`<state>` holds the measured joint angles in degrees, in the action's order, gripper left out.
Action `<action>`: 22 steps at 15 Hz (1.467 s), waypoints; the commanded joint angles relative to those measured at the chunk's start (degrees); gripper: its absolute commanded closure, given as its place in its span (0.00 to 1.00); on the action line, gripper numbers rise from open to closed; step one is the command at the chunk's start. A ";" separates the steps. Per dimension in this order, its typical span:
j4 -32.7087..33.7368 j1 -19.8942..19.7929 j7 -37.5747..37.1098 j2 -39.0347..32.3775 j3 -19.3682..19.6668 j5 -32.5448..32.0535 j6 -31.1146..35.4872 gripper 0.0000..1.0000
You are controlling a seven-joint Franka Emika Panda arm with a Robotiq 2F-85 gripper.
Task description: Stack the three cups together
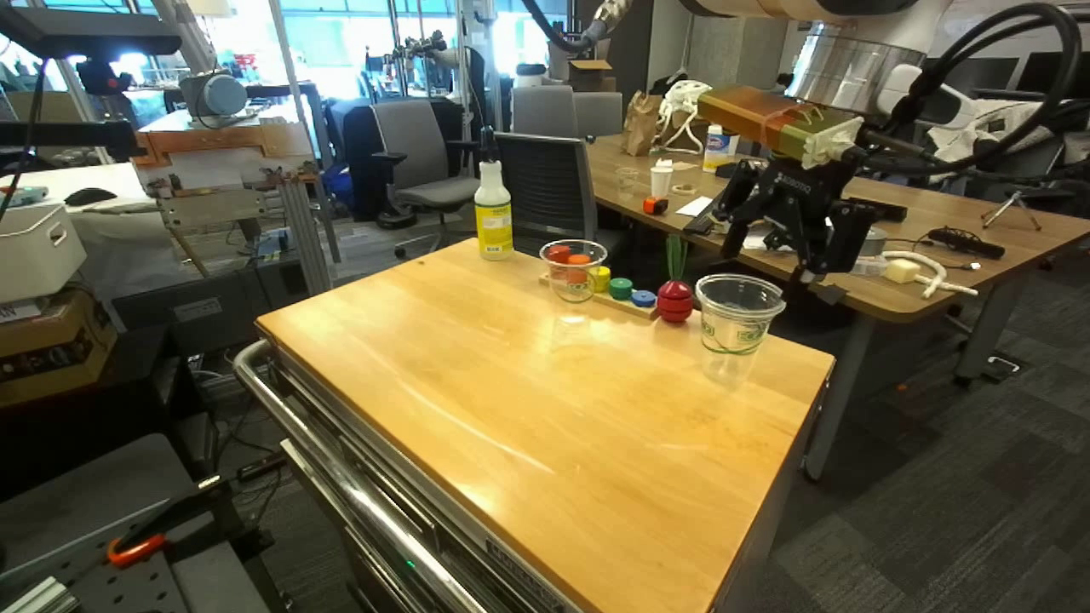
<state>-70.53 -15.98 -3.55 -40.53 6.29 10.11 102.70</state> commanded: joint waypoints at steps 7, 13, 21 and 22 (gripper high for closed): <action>-0.44 0.90 -0.12 -2.88 0.45 -2.11 0.32 0.26; 0.41 0.33 -1.27 -3.95 0.39 -1.26 -1.01 0.72; 3.20 -0.07 -11.42 -2.47 0.43 2.98 -5.74 0.99; 3.08 -0.04 -12.32 -1.64 0.38 3.35 -6.77 0.99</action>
<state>-68.85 -15.78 -12.21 -44.01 6.55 11.12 99.85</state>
